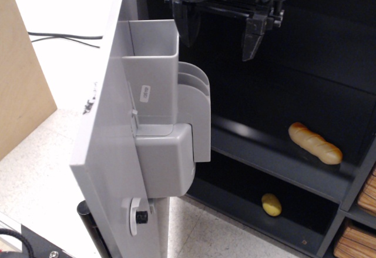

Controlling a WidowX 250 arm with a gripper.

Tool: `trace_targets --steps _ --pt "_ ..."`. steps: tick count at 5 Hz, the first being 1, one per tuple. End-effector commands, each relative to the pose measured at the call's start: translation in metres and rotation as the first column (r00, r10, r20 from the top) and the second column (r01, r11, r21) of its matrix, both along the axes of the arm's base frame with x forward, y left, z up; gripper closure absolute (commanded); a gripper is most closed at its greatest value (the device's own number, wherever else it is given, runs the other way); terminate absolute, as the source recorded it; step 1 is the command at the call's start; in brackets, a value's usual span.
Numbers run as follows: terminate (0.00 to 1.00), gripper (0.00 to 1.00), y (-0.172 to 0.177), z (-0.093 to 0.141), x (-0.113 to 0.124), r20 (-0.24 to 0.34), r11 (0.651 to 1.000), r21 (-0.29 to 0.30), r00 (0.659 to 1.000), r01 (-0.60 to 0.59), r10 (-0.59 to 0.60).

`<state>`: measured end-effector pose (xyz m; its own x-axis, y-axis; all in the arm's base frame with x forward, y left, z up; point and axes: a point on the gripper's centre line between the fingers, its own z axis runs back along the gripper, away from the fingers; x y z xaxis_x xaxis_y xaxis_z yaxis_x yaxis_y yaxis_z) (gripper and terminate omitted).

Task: Close fridge

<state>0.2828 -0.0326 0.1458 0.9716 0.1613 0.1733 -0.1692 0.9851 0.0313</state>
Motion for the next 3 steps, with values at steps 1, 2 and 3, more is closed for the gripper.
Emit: trace_targets --steps 1,2,3 --pt "0.0 0.0 0.0 0.0 0.0 0.0 1.0 0.0 1.0 0.0 0.0" --pt "0.0 0.0 -0.002 0.028 -0.001 0.025 0.999 -0.035 0.999 -0.035 0.036" --pt "0.0 0.0 0.007 0.055 -0.007 0.068 0.996 -0.062 0.995 -0.066 0.07"
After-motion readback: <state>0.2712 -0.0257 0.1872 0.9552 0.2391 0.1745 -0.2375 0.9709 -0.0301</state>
